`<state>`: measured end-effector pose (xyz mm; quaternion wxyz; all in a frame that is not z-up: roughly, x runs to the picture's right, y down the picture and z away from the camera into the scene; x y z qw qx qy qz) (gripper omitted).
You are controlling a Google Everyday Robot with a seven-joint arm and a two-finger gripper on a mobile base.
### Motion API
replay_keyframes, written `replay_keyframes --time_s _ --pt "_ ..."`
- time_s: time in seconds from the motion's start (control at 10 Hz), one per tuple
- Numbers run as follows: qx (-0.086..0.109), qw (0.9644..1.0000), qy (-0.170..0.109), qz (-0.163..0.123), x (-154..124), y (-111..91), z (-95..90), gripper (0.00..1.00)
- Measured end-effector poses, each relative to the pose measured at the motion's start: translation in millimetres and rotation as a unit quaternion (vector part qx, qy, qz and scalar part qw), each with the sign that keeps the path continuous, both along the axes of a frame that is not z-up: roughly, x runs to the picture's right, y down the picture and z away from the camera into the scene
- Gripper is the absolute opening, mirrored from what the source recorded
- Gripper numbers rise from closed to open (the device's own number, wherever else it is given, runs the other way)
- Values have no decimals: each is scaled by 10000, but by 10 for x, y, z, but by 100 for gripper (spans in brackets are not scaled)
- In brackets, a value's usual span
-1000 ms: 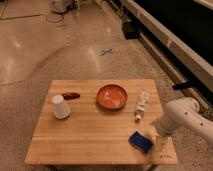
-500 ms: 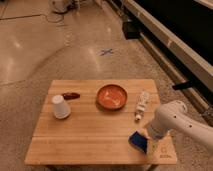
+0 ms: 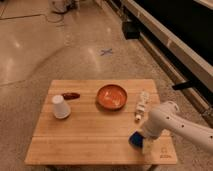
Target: Wipe the white sponge on the table
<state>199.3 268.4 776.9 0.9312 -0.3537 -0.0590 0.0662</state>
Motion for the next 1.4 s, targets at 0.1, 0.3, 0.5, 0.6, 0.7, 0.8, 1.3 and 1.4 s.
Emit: replay_keyframes --time_s 0.1,0.3,0.5,0.6,0.7,0.8,1.3,1.4 --pt "9 10000 41 3 -2 -1 18 68" --pt "50 9999 128 16 20 1 42 47" --pt "88 9998 184 -9 29 8 70 28" --pt "93 9998 202 -24 33 20 77 19" --pt "104 9997 218 -52 37 34 85 7" --pt "117 9996 228 -86 38 39 94 2" --pt "158 9979 550 -309 417 -38 112 1" --pt "178 9974 592 -363 463 -69 130 1"
